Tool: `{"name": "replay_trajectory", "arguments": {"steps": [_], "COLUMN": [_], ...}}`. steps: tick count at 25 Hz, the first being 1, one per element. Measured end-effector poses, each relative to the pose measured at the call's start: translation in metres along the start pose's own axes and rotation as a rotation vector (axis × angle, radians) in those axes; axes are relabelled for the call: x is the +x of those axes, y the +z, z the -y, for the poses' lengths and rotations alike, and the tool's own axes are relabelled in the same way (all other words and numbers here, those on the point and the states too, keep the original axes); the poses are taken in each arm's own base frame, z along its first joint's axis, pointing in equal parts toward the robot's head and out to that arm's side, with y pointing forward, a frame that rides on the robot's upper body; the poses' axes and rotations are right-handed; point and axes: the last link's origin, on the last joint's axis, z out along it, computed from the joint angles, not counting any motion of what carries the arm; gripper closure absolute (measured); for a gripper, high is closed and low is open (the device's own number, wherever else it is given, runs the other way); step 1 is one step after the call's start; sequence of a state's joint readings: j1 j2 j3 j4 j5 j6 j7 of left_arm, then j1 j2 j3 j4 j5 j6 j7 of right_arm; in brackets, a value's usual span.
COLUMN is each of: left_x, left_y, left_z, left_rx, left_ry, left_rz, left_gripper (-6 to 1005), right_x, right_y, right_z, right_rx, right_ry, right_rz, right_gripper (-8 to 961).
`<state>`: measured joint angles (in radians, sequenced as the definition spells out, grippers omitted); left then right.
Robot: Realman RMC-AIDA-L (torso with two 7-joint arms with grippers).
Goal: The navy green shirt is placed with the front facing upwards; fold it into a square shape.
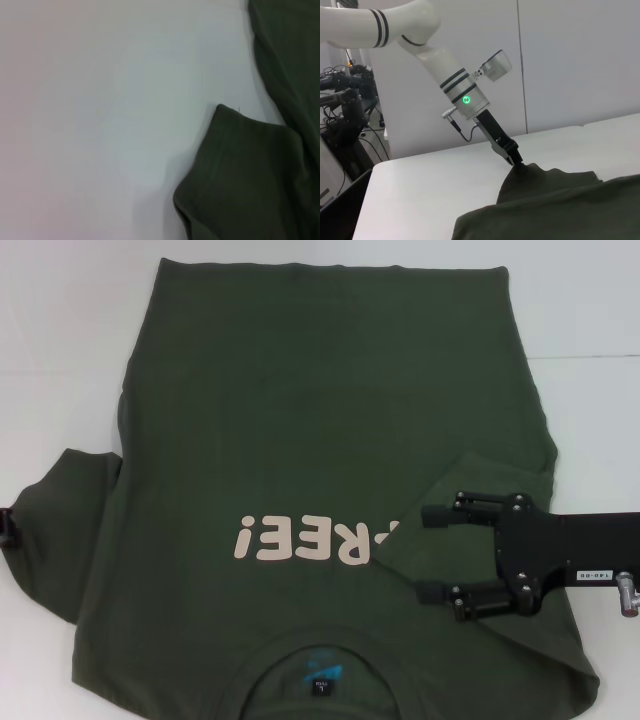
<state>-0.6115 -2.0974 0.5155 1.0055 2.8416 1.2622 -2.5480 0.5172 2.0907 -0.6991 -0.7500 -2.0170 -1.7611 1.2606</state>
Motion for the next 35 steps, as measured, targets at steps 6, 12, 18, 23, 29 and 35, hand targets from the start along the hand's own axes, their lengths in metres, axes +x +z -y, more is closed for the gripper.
{"name": "replay_trajectory", "arguments": {"steps": [6,12,18,23,29,35], "left_x": [0.000,0.005,0.009,0.011,0.008,0.008], "left_y": [-0.005,-0.018,-0.019,-0.018,-0.016,-0.017], "left_z": [0.000,0.008,0.018,0.020,0.004,-0.041], "left_rx": [0.036,0.106,0.151,0.169,0.105,-0.129], "left_ry": [0.043,0.066,0.054,0.052,0.064,0.061], "left_rz": [-0.004,-0.071,-0.130,-0.158,-0.106,-0.098], "left_gripper": [991,990,989,989,988,987], "right_x": [0.000,-0.001,-0.002,-0.001,-0.001,-0.001], "right_y": [0.000,0.001,0.002,0.002,0.002,0.002], "right_z": [0.000,0.001,0.001,0.000,0.001,0.000], "right_rx": [-0.001,-0.003,-0.004,-0.005,-0.004,-0.005], "right_ry": [-0.001,-0.002,-0.001,0.000,-0.001,0.000], "right_rz": [0.000,0.000,0.001,0.001,0.000,-0.002], "right_gripper": [40,39,39,40,40,40]}}
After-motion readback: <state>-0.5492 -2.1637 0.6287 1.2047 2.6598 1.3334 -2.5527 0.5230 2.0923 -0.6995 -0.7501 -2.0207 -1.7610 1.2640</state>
